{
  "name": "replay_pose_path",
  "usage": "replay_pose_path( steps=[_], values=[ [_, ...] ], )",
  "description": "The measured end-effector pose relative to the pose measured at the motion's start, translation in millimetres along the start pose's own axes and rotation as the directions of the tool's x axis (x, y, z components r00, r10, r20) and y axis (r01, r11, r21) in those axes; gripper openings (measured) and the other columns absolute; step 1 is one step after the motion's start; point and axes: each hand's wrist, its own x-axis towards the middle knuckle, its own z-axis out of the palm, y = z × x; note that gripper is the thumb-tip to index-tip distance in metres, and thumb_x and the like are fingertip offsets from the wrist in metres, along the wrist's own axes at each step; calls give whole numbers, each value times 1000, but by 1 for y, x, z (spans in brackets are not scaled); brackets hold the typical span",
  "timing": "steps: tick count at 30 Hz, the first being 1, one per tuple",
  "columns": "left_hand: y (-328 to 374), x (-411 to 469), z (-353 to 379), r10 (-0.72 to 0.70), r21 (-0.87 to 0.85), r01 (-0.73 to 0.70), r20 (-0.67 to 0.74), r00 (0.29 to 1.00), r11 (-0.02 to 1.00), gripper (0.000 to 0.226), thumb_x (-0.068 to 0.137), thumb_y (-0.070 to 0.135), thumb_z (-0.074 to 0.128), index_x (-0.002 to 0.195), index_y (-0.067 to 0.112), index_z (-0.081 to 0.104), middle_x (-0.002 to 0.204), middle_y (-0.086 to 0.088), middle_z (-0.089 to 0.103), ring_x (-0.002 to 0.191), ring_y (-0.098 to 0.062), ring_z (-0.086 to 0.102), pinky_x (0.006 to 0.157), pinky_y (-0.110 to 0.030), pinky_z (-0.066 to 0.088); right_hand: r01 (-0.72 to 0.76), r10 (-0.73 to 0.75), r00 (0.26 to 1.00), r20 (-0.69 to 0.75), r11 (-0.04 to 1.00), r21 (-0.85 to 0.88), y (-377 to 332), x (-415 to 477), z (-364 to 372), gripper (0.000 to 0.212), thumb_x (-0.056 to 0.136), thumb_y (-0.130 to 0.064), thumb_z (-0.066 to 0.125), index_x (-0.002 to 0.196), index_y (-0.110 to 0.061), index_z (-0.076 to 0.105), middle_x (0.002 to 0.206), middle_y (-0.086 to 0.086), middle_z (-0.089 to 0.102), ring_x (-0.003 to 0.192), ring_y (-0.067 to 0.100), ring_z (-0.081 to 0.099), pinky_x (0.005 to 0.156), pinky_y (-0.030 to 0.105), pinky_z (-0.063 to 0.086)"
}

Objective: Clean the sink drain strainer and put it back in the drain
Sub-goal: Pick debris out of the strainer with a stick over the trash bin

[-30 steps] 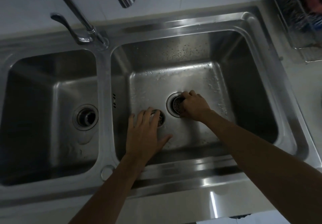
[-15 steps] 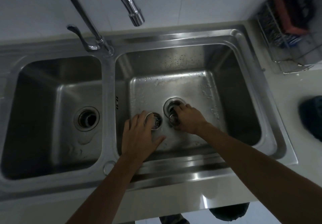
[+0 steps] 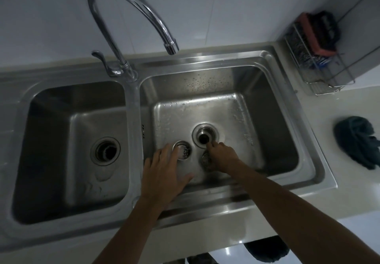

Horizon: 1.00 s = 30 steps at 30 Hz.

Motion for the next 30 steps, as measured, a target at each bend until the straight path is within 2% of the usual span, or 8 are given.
replay_pose_path(
  steps=[5, 13, 17, 20, 22, 25, 28, 30],
  values=[
    [-9, 4, -19, 60, -9, -60, 13, 998, 998, 96, 78, 88, 44, 153, 28, 35, 163, 2, 34, 145, -24, 38, 108, -46, 41, -91, 92, 994, -53, 996, 25, -4, -18, -11, 91, 78, -67, 73, 145, -14, 42, 137, 12, 53, 125, 35, 54, 92, 47, 50],
    [44, 38, -60, 285, -59, -285, -8, 958, 957, 108, 78, 93, 37, 161, 27, 16, 158, 0, 39, 142, -19, 41, 110, -40, 42, -166, 198, 938, -285, 977, 133, 41, -83, -72, 68, 91, -70, 55, 140, -24, 50, 132, 6, 63, 114, 28, 65, 91, 41, 51],
    [104, 53, -87, 419, -18, -420, -47, 907, 907, 106, 82, 89, 42, 161, 21, 23, 160, -3, 39, 143, -22, 40, 112, -41, 39, -274, 336, 855, -394, 939, 206, 88, -126, -99, 64, 94, -68, 52, 144, -28, 47, 136, 4, 63, 115, 25, 66, 89, 40, 53],
    [146, 64, -100, 504, -20, -508, -102, 858, 861, 99, 83, 82, 51, 157, 17, 35, 157, -8, 44, 142, -27, 43, 109, -43, 40, -341, 452, 751, -481, 890, 304, 128, -154, -114, 60, 95, -64, 55, 144, -31, 47, 129, 2, 67, 101, 21, 69, 72, 30, 50],
    [169, 74, -102, 530, -28, -535, -102, 842, 845, 101, 83, 83, 49, 158, 18, 31, 160, -10, 39, 146, -27, 38, 112, -44, 38, -389, 513, 686, -516, 858, 336, 155, -164, -124, 59, 97, -62, 55, 145, -29, 47, 122, 1, 69, 92, 18, 69, 63, 26, 50],
    [199, 94, -97, 540, -41, -543, -63, 839, 839, 105, 83, 87, 42, 161, 20, 19, 167, -11, 27, 153, -29, 27, 119, -49, 33, -409, 564, 609, -558, 826, 388, 191, -165, -136, 59, 98, -55, 59, 149, -26, 46, 124, 3, 69, 98, 19, 70, 74, 33, 59],
    [229, 116, -88, 547, -37, -550, -68, 834, 834, 106, 82, 87, 44, 160, 19, 21, 164, -13, 30, 150, -31, 31, 118, -52, 34, -406, 559, 548, -622, 828, 387, 222, -148, -144, 60, 98, -52, 61, 149, -25, 46, 125, 4, 68, 103, 23, 70, 73, 32, 51],
    [247, 129, -79, 540, -30, -542, -57, 840, 840, 106, 82, 88, 43, 159, 19, 20, 163, -13, 32, 148, -31, 34, 117, -50, 35, -407, 547, 543, -638, 835, 369, 239, -133, -149, 61, 98, -52, 61, 151, -26, 43, 126, 6, 68, 103, 27, 69, 73, 37, 54]
  ],
)
